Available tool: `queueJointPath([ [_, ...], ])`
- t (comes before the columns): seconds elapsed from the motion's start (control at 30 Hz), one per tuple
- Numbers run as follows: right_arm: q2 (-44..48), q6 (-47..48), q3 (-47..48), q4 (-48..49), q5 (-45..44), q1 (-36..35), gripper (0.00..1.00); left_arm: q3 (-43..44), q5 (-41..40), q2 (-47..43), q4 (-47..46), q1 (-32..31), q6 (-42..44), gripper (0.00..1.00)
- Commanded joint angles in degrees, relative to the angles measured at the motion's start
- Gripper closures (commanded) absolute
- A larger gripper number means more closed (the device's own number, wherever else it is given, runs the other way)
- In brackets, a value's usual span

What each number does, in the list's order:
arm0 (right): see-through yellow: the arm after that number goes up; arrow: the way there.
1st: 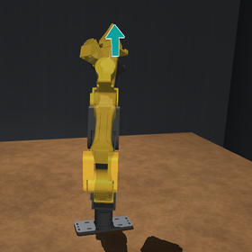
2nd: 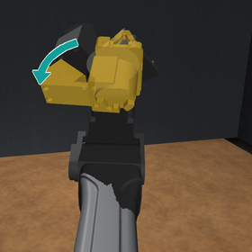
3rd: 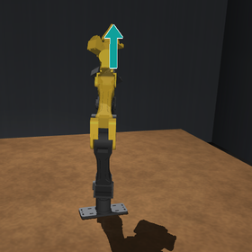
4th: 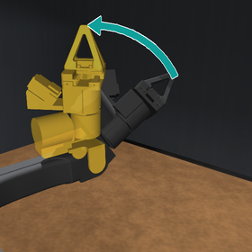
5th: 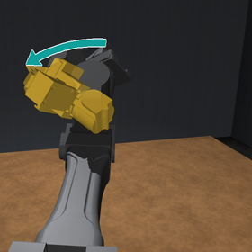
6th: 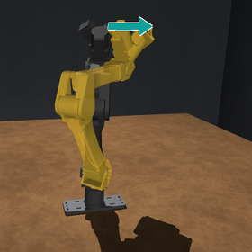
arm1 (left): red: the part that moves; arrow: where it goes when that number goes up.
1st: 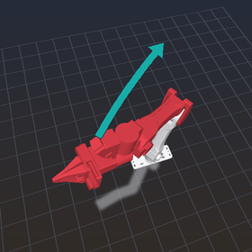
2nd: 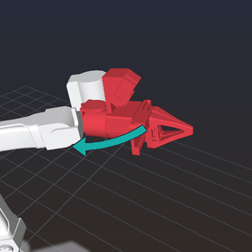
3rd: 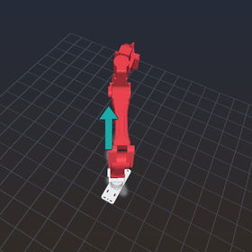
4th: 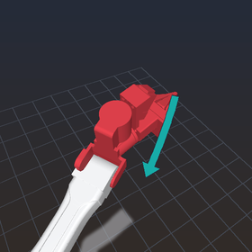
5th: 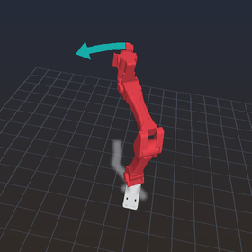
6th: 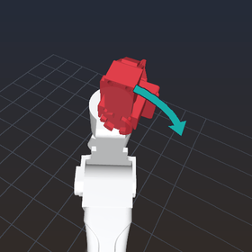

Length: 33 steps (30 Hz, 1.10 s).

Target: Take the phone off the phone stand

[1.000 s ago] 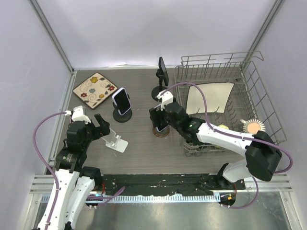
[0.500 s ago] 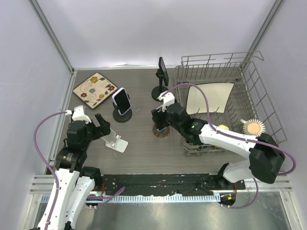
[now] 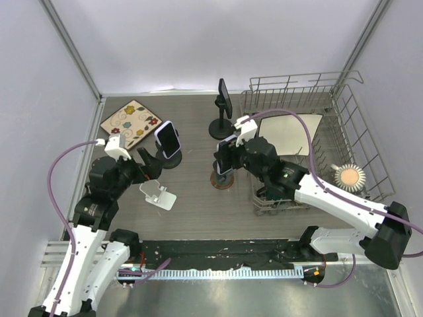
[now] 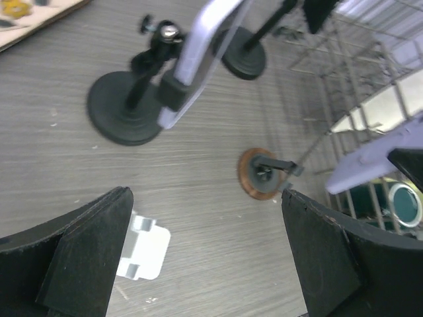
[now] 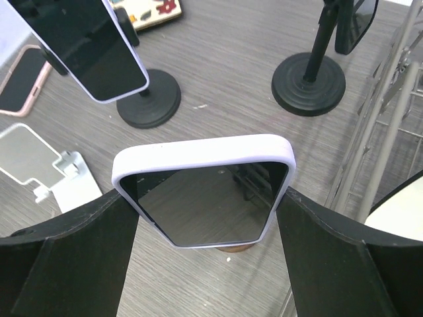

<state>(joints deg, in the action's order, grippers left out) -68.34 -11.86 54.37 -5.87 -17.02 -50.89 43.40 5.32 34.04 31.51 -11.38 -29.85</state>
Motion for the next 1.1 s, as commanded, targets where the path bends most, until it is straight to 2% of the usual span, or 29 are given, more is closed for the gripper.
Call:
queueJointPath([
  [0.0,3.47,-4.58,5.83,0.08,-1.79,-0.26,0.99,1.87,3.21,0.23,-7.15,-6.44,-1.62,0.00],
  [0.07,4.09,-5.80,6.63,-0.72,-1.18,-0.26,0.99,1.95,1.19,1.29,-8.30,-9.53,-1.01,0.00],
  [0.2,5.58,-8.53,6.98,-2.13,-0.12,-0.17,0.99,1.78,-3.90,3.13,-13.21,-20.60,1.98,0.00],
  [0.37,6.72,-10.90,6.98,-3.62,0.49,-0.26,0.99,2.22,-14.96,7.34,-20.15,-34.73,10.49,0.00],
  [0.47,7.51,-12.22,6.89,-3.62,1.54,-0.26,0.99,2.30,-19.11,9.98,-24.37,-40.63,15.07,0.00],
  [0.57,8.39,-13.36,6.54,-3.45,2.42,-0.26,0.99,2.66,-21.93,14.02,-28.41,-44.33,18.23,0.00],
  [0.73,9.01,-14.86,6.28,-3.36,3.22,-0.26,0.99,2.22,-21.32,19.21,-34.22,-46.37,20.97,0.01],
  [1.07,10.06,-17.06,4.87,-2.04,5.06,-0.26,0.99,1.16,-19.21,24.49,-42.66,-47.07,20.62,0.21],
])
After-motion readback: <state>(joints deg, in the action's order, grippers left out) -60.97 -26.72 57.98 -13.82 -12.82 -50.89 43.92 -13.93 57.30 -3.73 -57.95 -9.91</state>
